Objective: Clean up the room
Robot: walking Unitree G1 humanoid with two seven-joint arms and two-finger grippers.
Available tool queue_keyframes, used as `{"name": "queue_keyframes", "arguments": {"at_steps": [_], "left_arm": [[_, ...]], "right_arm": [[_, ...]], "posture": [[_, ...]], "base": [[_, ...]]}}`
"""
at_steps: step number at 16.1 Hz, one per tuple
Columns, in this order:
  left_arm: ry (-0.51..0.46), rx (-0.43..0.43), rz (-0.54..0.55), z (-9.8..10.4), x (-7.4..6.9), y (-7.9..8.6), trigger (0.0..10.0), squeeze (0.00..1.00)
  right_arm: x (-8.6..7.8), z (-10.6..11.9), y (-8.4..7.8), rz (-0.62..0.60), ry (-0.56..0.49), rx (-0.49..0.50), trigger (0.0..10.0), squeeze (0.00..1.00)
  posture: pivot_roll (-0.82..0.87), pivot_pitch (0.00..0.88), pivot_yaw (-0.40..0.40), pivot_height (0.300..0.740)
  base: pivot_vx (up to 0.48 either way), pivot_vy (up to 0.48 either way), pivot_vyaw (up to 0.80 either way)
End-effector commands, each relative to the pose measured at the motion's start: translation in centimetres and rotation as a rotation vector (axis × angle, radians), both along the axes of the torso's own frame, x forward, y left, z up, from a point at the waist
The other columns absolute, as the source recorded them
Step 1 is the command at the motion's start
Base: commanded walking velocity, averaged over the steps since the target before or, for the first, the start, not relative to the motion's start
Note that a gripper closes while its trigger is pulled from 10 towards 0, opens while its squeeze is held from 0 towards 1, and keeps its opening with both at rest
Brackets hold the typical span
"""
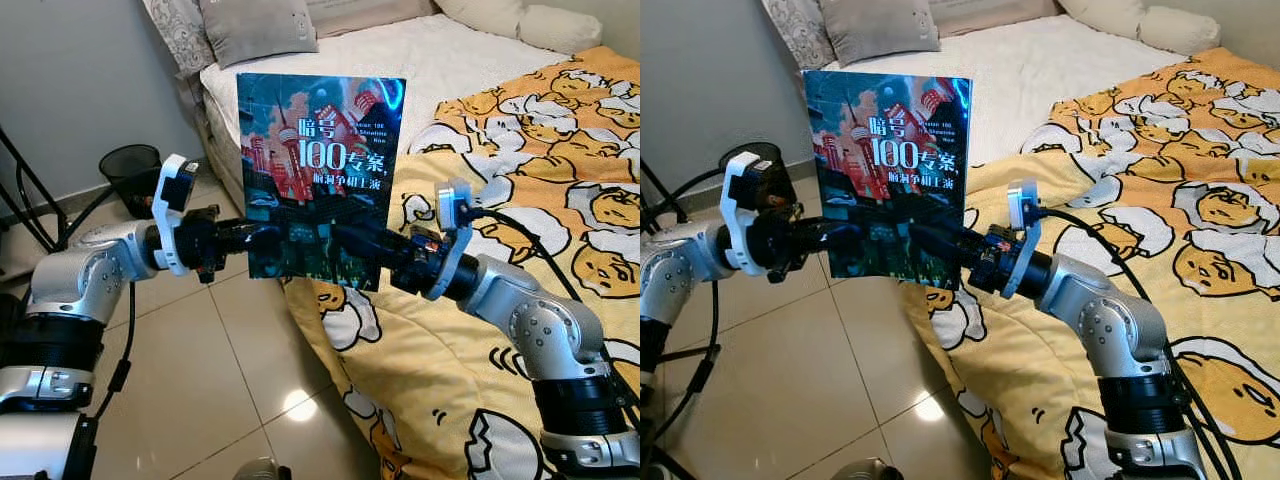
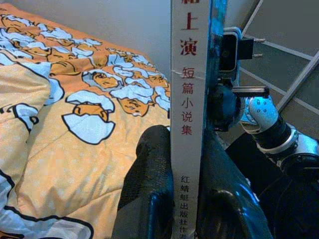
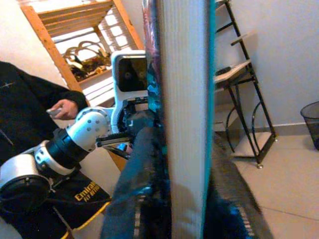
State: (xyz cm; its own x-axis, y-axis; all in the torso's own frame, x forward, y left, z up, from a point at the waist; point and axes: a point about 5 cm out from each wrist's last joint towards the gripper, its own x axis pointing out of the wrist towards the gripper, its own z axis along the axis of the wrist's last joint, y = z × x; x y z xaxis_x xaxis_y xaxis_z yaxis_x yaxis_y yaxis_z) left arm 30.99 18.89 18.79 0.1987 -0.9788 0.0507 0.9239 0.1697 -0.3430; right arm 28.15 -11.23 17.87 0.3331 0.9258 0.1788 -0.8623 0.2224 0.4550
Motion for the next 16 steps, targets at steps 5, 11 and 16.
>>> {"name": "queue_keyframes", "arguments": {"at_steps": [5,11,16], "left_arm": [[-0.053,0.003,0.045,1.1,0.8,-0.3,10.0,0.09],[-0.037,-0.036,0.086,1.3,1.1,0.0,10.0,1.00],[-0.078,-0.063,0.223,1.2,1.7,1.0,10.0,1.00]], "right_arm": [[-0.2,-0.1,0.2,-0.017,-0.020,-0.019,0.0,0.00],[0.3,-1.1,-0.9,-0.108,0.076,-0.037,0.0,0.00],[0.9,-1.6,-2.4,-0.249,0.112,-0.005,0.0,0.00]], "posture": [[-0.03,0.000,0.054,0.740],[-0.04,0.000,0.054,0.740],[-0.03,0.000,0.056,0.740]], "base": [[0.000,0.000,0.00],[0.000,0.000,0.00],[0.000,0.000,0.00]]}}
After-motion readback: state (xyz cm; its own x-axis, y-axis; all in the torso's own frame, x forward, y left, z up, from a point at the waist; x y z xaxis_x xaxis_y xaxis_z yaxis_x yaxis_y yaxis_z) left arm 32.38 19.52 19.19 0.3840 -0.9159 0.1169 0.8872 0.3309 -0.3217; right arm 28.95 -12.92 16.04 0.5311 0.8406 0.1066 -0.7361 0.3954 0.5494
